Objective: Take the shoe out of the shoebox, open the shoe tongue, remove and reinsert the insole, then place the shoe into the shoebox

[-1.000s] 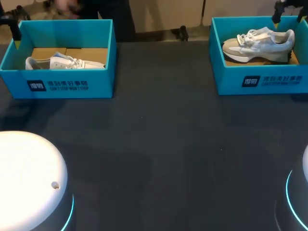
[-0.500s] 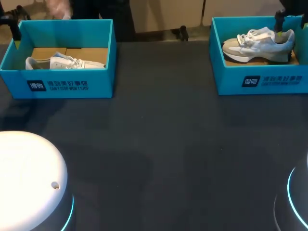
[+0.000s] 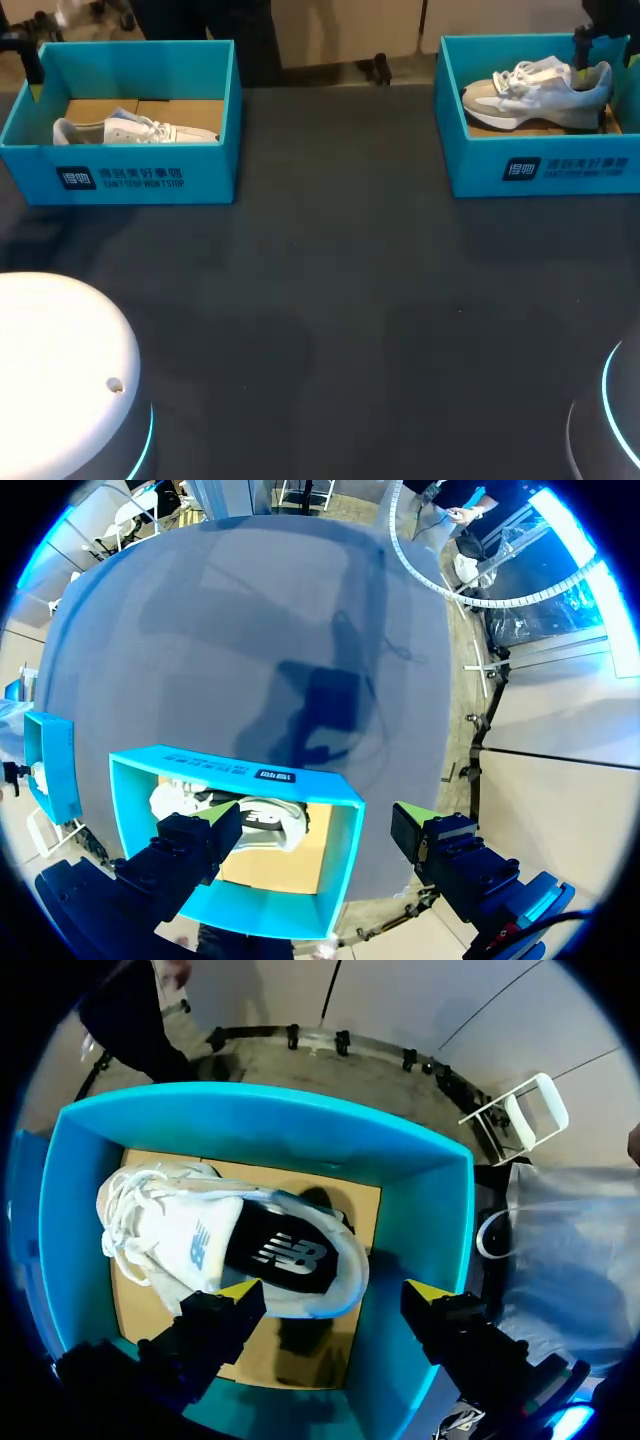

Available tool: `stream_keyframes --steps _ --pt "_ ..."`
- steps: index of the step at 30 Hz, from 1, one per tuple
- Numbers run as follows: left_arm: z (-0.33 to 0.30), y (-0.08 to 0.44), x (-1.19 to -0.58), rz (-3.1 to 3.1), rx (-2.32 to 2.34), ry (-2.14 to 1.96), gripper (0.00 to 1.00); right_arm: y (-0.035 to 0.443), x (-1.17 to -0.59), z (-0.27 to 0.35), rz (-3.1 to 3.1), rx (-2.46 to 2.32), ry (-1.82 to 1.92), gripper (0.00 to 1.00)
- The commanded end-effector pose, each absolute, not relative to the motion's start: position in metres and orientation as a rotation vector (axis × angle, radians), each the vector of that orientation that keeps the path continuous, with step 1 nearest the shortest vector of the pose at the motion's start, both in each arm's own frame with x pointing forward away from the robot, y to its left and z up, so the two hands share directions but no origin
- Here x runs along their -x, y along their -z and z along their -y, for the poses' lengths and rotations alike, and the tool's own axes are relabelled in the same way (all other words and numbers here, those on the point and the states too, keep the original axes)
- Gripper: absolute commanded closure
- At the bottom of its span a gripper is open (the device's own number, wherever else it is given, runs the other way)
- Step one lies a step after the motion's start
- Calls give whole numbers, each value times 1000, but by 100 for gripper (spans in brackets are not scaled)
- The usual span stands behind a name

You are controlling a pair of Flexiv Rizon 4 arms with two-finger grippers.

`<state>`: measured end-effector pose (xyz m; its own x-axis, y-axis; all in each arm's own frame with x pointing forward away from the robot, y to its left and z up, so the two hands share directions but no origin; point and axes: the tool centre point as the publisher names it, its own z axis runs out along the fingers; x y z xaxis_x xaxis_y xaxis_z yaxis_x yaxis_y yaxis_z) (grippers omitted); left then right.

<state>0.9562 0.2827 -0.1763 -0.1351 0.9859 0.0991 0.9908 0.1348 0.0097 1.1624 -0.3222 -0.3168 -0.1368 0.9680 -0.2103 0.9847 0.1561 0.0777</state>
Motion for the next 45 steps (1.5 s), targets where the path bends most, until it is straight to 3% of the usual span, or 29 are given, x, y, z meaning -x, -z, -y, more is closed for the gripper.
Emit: stream_keyframes --steps 1,4,10,24,28,45 --pt "-283 176 -956 2312 2020 116 0 326 -1178 330 -2236 -1944 144 16" --pt "-283 176 -956 2312 2020 116 0 329 -1180 331 -2240 -1964 145 20" --pt "-283 176 -956 2312 2020 116 0 337 -1180 333 -2233 -2002 158 15" --pt "-283 176 -956 2312 2020 116 0 357 -1174 331 -2224 -2070 184 20" --pt "-283 176 -956 2312 2020 116 0 360 -1173 332 -2215 -2077 182 25" --pt "-283 176 -956 2312 2020 116 0 380 -1168 326 -2225 -2134 210 23"
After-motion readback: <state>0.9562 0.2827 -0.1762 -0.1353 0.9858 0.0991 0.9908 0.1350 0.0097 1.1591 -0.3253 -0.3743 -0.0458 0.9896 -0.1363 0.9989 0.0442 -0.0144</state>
